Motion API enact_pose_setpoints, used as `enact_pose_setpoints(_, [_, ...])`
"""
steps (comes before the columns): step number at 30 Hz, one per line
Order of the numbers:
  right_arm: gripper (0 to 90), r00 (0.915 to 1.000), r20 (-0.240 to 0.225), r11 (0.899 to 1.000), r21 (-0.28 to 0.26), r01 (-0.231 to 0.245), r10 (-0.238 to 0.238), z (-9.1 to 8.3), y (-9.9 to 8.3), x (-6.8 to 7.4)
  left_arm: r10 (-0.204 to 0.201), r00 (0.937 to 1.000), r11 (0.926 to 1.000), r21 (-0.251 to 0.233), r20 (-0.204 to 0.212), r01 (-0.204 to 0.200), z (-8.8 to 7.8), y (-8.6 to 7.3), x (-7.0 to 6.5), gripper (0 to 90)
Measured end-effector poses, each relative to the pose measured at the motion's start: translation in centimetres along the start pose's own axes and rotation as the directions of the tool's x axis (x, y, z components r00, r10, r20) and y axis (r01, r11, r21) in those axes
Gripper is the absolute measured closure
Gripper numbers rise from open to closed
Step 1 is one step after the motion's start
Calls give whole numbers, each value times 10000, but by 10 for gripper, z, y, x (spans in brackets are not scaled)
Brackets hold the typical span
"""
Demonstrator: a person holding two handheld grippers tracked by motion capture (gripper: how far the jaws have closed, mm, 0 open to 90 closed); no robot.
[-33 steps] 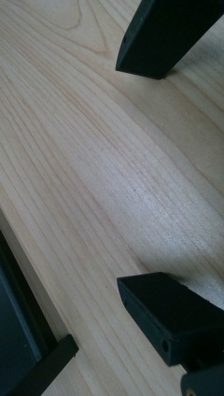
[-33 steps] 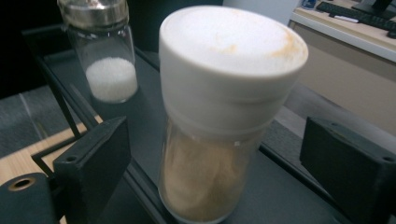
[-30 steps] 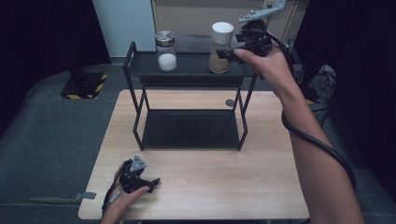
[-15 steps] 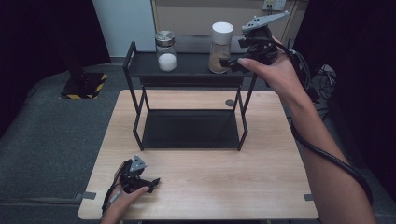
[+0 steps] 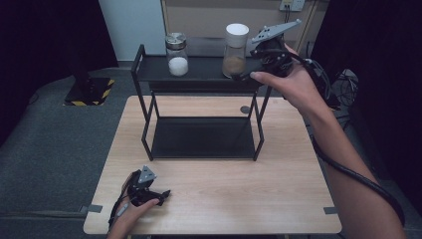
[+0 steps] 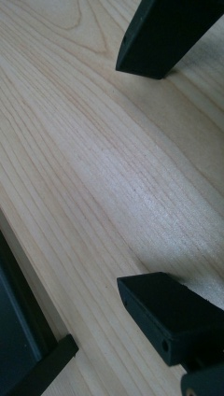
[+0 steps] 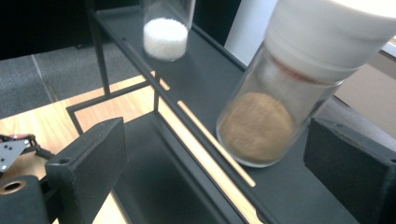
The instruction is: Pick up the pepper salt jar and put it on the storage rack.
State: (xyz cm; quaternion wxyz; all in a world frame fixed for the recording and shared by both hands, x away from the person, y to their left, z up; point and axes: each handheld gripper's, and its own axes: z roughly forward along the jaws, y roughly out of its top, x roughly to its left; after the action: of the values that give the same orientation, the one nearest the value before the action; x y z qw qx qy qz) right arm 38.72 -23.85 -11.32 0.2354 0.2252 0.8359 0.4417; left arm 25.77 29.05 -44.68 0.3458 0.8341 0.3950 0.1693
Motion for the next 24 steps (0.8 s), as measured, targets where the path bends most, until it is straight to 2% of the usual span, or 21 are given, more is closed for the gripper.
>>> enact_pose_setpoints(13, [66, 9987, -442, 9979, 573, 288, -262, 11, -19, 18, -1, 10000, 10000, 8, 4, 1, 0, 0, 0, 0])
enact_pose_setpoints(24, [66, 9967, -805, 9950, 975, 216, -137, 29, -43, 28, -4, 10000, 10000, -3, -1, 4, 0, 0, 0, 0])
